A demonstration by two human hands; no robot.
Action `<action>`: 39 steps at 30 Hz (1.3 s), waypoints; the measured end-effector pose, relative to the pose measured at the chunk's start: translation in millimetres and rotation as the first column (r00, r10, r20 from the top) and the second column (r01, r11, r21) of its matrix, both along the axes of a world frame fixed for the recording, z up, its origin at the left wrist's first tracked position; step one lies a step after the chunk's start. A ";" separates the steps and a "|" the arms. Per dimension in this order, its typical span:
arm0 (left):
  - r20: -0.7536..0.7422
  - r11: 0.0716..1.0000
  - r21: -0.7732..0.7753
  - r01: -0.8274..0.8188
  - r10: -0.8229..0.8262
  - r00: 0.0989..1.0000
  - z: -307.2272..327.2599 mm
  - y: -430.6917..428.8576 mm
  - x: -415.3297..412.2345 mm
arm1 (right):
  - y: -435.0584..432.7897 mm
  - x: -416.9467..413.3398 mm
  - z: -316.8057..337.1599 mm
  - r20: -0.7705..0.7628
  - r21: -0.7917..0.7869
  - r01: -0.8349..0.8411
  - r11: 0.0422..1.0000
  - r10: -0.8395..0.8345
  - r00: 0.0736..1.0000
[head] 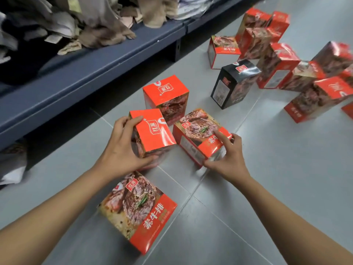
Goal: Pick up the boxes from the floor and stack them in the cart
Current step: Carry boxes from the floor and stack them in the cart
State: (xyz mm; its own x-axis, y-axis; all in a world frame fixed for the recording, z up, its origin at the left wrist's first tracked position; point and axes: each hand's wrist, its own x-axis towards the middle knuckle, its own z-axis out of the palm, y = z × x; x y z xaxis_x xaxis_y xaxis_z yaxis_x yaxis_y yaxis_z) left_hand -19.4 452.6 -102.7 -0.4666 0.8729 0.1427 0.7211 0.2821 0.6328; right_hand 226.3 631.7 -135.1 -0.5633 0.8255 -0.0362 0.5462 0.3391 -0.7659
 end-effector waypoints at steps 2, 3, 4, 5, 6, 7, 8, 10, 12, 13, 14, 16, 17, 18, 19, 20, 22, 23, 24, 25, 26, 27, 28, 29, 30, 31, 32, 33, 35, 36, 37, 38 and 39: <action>-0.023 1.000 0.024 0.004 -0.004 1.000 -1.1 -1.4 9.4 | -10.5 3.8 12.0 -0.067 0.065 0.088 0.994 -0.084 0.994; -0.031 0.999 0.040 0.016 -0.015 0.999 -0.8 -1.4 14.4 | -14.1 6.1 22.3 -0.084 0.089 0.139 0.986 -0.132 0.988; -0.032 0.998 0.057 0.030 -0.029 0.999 -0.6 -0.9 19.3 | -16.8 7.9 34.2 -0.079 0.105 0.184 0.977 -0.177 0.981; -0.021 0.996 0.072 0.047 -0.046 0.999 0.0 0.0 25.1 | -17.8 9.8 46.6 -0.040 0.113 0.219 0.969 -0.216 0.976; -0.002 0.995 0.082 0.064 -0.064 0.998 0.1 1.5 30.8 | -17.0 10.9 58.8 0.033 0.124 0.245 0.962 -0.251 0.967; 0.016 0.993 0.088 0.079 -0.081 0.997 0.2 3.4 36.7 | -14.0 11.6 69.1 0.128 0.141 0.266 0.954 -0.284 0.950; 0.031 0.992 0.090 0.091 -0.094 0.995 -0.4 5.8 42.2 | -10.0 11.7 78.2 0.231 0.164 0.273 0.948 -0.306 0.924; 0.054 0.991 0.082 0.102 -0.107 0.993 -0.9 11.1 53.3 | -0.7 10.6 89.5 0.403 0.195 0.246 0.949 -0.307 0.862; 0.086 0.993 0.061 0.104 -0.109 0.990 -0.6 15.8 63.0 | 5.5 11.0 91.2 0.509 0.194 0.200 0.960 -0.273 0.816; 0.102 0.992 0.051 0.111 -0.116 0.988 -1.0 17.3 66.6 | 6.2 13.1 90.0 0.524 0.194 0.191 0.962 -0.266 0.809; 0.112 0.991 0.042 0.125 -0.129 0.985 -1.6 18.1 69.6 | 5.0 16.2 88.9 0.517 0.199 0.196 0.960 -0.273 0.811; 0.121 0.988 0.032 0.151 -0.154 0.981 -4.3 18.2 73.2 | 3.1 24.7 88.7 0.462 0.203 0.241 0.949 -0.310 0.831; 0.124 0.988 0.027 0.150 -0.152 0.980 -5.5 17.7 74.1 | 2.9 29.4 89.2 0.413 0.200 0.271 0.941 -0.332 0.848; 0.128 0.990 0.020 0.138 -0.139 0.982 -6.7 16.8 74.4 | 3.1 34.6 88.9 0.348 0.193 0.299 0.934 -0.351 0.869; 0.129 0.993 0.013 0.121 -0.122 0.984 -7.1 15.8 74.7 | 3.2 40.2 87.1 0.270 0.180 0.321 0.930 -0.360 0.893; 0.127 0.994 0.006 0.110 -0.110 0.986 -7.4 14.7 74.8 | 2.2 46.5 82.8 0.186 0.160 0.334 0.929 -0.361 0.914; 0.117 0.993 -0.001 0.116 -0.115 0.986 -6.0 12.2 75.3 | -6.0 60.6 68.5 0.053 0.132 0.332 0.934 -0.341 0.938; 0.113 0.993 -0.004 0.122 -0.120 0.986 -5.0 10.6 75.5 | -13.3 67.0 59.7 0.013 0.130 0.320 0.938 -0.324 0.946; 0.110 0.992 -0.008 0.124 -0.122 0.986 -4.1 9.3 75.4 | -21.6 72.5 50.1 -0.007 0.135 0.306 0.942 -0.308 0.951; 0.111 0.992 -0.014 0.124 -0.122 0.986 -3.6 7.9 75.2 | -30.0 77.9 40.3 -0.004 0.143 0.294 0.945 -0.297 0.955; 0.118 0.992 -0.018 0.121 -0.118 0.986 -3.3 6.6 75.1 | -37.5 82.7 30.3 0.016 0.140 0.286 0.948 -0.291 0.957; 0.130 0.993 -0.020 0.115 -0.111 0.985 -3.4 5.3 75.0 | -44.9 86.7 22.1 0.039 0.126 0.283 0.951 -0.290 0.956; 0.144 0.994 -0.020 0.105 -0.101 0.984 -3.7 4.0 74.7 | -51.4 90.0 14.4 0.061 0.102 0.288 0.952 -0.295 0.954; 0.156 0.995 -0.022 0.095 -0.091 0.984 -4.0 2.4 74.0 | -57.3 92.1 8.5 0.083 0.086 0.294 0.952 -0.301 0.950; 0.165 0.996 -0.027 0.088 -0.083 0.983 -4.3 0.7 72.9 | -62.2 93.7 4.0 0.111 0.085 0.295 0.952 -0.303 0.946; 0.172 0.996 -0.033 0.085 -0.078 0.982 -4.5 -1.5 71.6 | -66.0 95.2 1.6 0.141 0.096 0.290 0.952 -0.301 0.943; 0.180 0.996 -0.038 0.085 -0.077 0.981 -4.6 -3.7 69.9 | -67.7 96.0 1.5 0.167 0.110 0.285 0.952 -0.301 0.939; 0.185 0.995 -0.038 0.089 -0.081 0.979 -4.5 -5.7 68.2 | -67.1 96.3 3.8 0.185 0.124 0.288 0.950 -0.307 0.934; 0.181 0.994 -0.032 0.106 -0.098 0.979 -3.7 -8.6 64.2 | -58.9 92.1 16.2 0.189 0.132 0.323 0.937 -0.344 0.920; 0.171 0.992 -0.033 0.119 -0.112 0.979 -1.8 -9.0 62.2 | -51.4 87.1 24.5 0.189 0.114 0.346 0.931 -0.362 0.913; 0.153 0.990 -0.040 0.135 -0.127 0.980 1.2 -8.6 60.4 | -42.0 80.1 32.8 0.211 0.083 0.353 0.932 -0.362 0.908; 0.120 0.987 -0.054 0.152 -0.145 0.982 5.7 -7.3 59.1 | -31.7 71.3 39.7 0.269 0.051 0.332 0.942 -0.333 0.904; 0.062 0.982 -0.079 0.171 -0.167 0.984 11.4 -5.1 58.3 | -22.4 61.5 44.9 0.361 0.025 0.284 0.959 -0.273 0.892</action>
